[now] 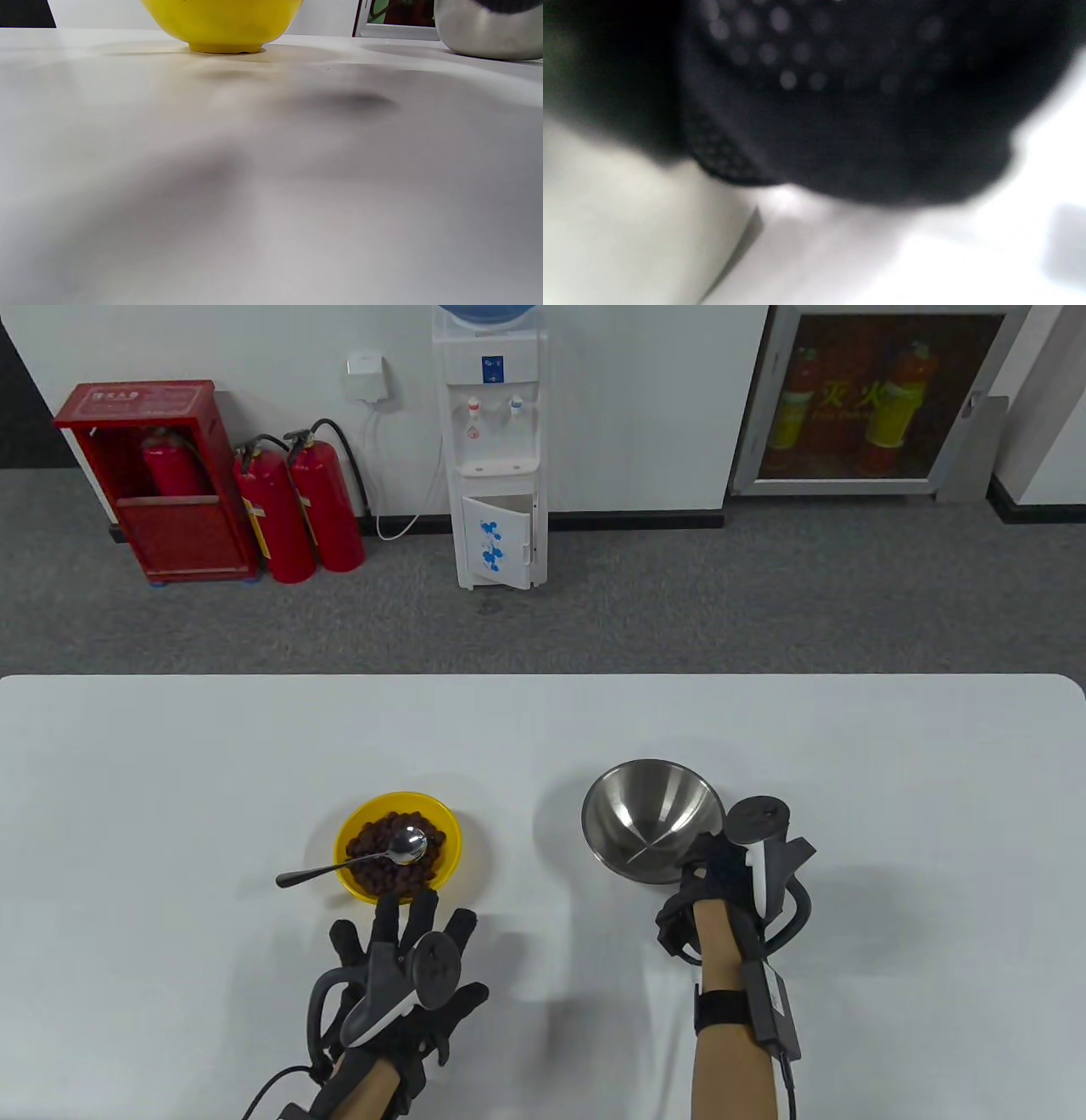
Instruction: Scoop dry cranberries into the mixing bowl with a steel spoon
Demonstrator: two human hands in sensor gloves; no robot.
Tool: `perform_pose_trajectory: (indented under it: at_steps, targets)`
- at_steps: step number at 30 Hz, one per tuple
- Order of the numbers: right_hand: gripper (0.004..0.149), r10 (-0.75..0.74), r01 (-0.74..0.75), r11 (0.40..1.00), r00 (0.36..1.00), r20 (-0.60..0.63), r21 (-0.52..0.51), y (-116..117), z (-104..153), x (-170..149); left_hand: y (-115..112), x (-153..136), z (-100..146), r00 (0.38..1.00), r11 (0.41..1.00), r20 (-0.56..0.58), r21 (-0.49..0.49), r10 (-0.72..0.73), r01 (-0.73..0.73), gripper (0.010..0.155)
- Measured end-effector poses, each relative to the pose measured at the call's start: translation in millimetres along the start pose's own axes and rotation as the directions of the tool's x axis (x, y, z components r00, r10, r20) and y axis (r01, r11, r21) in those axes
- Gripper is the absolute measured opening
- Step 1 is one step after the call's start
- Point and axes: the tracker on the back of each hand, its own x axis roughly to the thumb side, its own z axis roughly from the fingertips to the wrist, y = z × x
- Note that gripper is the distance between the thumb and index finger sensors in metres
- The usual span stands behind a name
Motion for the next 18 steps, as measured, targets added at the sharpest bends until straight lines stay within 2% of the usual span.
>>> perform_pose_trajectory:
  at_steps: [4,7,9,13,18]
  targets:
    - [0.039,-0.021,0.023,0.999,0.998,0.054,-0.049,-18,10,2,0,-4,0,1.0,1.0,-0.009,-0.007,0.018,-0.018,0.08]
    - [0.038,-0.07,0.075,0.997,0.989,0.134,-0.032,-36,23,-3,1,-7,0,0.999,1.0,-0.014,-0.002,0.03,-0.03,0.08]
    - [0.038,-0.114,0.116,0.993,0.974,0.195,0.002,-46,35,-9,2,-9,0,0.999,0.999,-0.02,0.005,0.033,-0.033,0.081]
    - [0.036,-0.224,0.191,0.971,0.934,0.278,0.143,-54,62,-26,3,-13,1,0.998,0.999,-0.03,0.025,0.049,-0.048,0.081]
    - [0.033,-0.363,0.271,0.92,0.861,0.355,0.284,-35,94,-44,5,-15,1,0.998,0.998,-0.04,0.036,0.048,-0.046,0.081]
